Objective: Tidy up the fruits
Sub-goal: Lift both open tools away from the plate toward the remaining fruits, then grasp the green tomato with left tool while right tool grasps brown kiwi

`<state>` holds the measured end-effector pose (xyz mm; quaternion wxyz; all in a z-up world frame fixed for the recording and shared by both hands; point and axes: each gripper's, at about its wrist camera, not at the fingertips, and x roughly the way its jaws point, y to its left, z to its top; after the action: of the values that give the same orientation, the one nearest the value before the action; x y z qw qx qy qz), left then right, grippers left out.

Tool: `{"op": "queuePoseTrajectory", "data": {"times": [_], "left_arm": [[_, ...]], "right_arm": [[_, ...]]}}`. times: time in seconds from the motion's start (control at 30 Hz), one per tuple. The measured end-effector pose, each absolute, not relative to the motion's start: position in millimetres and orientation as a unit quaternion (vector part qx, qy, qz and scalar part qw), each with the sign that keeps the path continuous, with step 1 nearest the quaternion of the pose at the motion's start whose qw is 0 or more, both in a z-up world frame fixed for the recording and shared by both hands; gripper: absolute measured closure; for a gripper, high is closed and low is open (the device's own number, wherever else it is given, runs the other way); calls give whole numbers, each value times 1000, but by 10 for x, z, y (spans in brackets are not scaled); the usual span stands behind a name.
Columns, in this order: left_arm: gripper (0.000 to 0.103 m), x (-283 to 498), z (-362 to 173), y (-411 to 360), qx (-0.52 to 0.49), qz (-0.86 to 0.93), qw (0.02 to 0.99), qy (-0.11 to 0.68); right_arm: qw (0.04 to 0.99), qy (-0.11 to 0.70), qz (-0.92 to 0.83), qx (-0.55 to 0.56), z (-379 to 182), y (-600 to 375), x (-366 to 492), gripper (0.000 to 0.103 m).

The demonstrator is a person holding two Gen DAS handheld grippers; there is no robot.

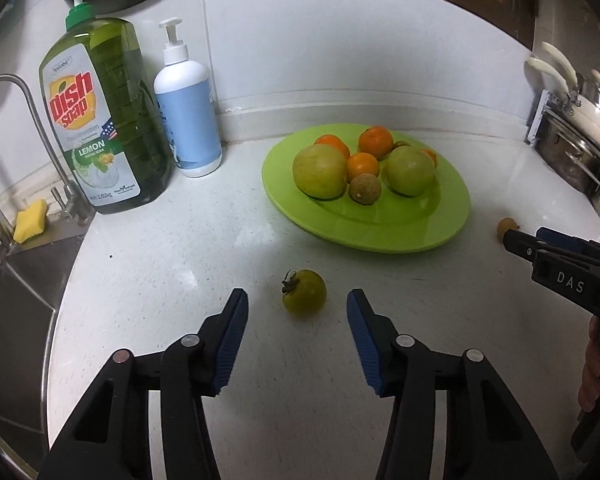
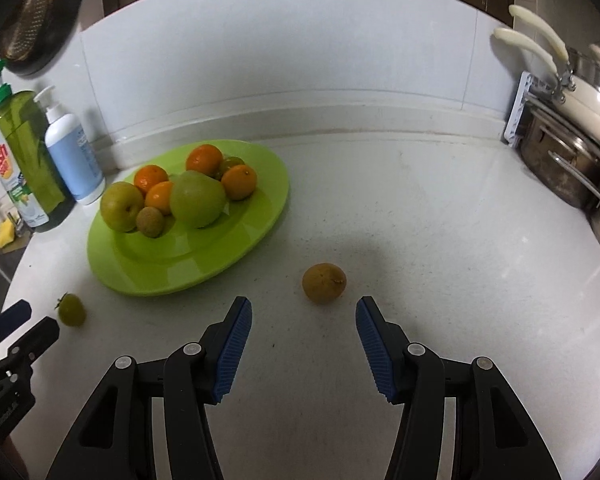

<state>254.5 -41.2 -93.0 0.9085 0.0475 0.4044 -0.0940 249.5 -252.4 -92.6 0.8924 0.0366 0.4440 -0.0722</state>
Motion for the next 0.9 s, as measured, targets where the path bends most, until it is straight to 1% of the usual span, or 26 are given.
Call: {"op": "queuePoseTrajectory", "data": {"times": [0.1, 0.33, 0.53, 0.7, 0.8, 0.83, 0.9], "left_arm": [[58, 2613, -983, -425, 44, -94, 905, 414], [63, 2705, -1084, -466, 35, -97, 897, 430], [66, 2749, -1120, -483, 31, -98, 894, 435], [69, 2770, -1126, -494, 29, -99, 893, 437], [73, 2778, -1131, -496, 33, -97, 893, 438], [74, 2780, -1133, -496, 32, -97, 893, 438], [74, 2784, -1136, -497, 31, -99, 893, 438]], "right_arm": [[890, 448, -73, 40, -984, -2542, 2563, 48], [886, 456, -79, 44, -1099, -2605, 2679, 49], [884, 458, -82, 49, -1160, -2634, 2742, 60], [884, 459, -81, 46, -1180, -2635, 2775, 66], [883, 460, -83, 43, -1195, -2634, 2797, 73], [883, 460, -82, 41, -1198, -2632, 2803, 74], [883, 460, -81, 40, -1193, -2634, 2797, 74]]}}
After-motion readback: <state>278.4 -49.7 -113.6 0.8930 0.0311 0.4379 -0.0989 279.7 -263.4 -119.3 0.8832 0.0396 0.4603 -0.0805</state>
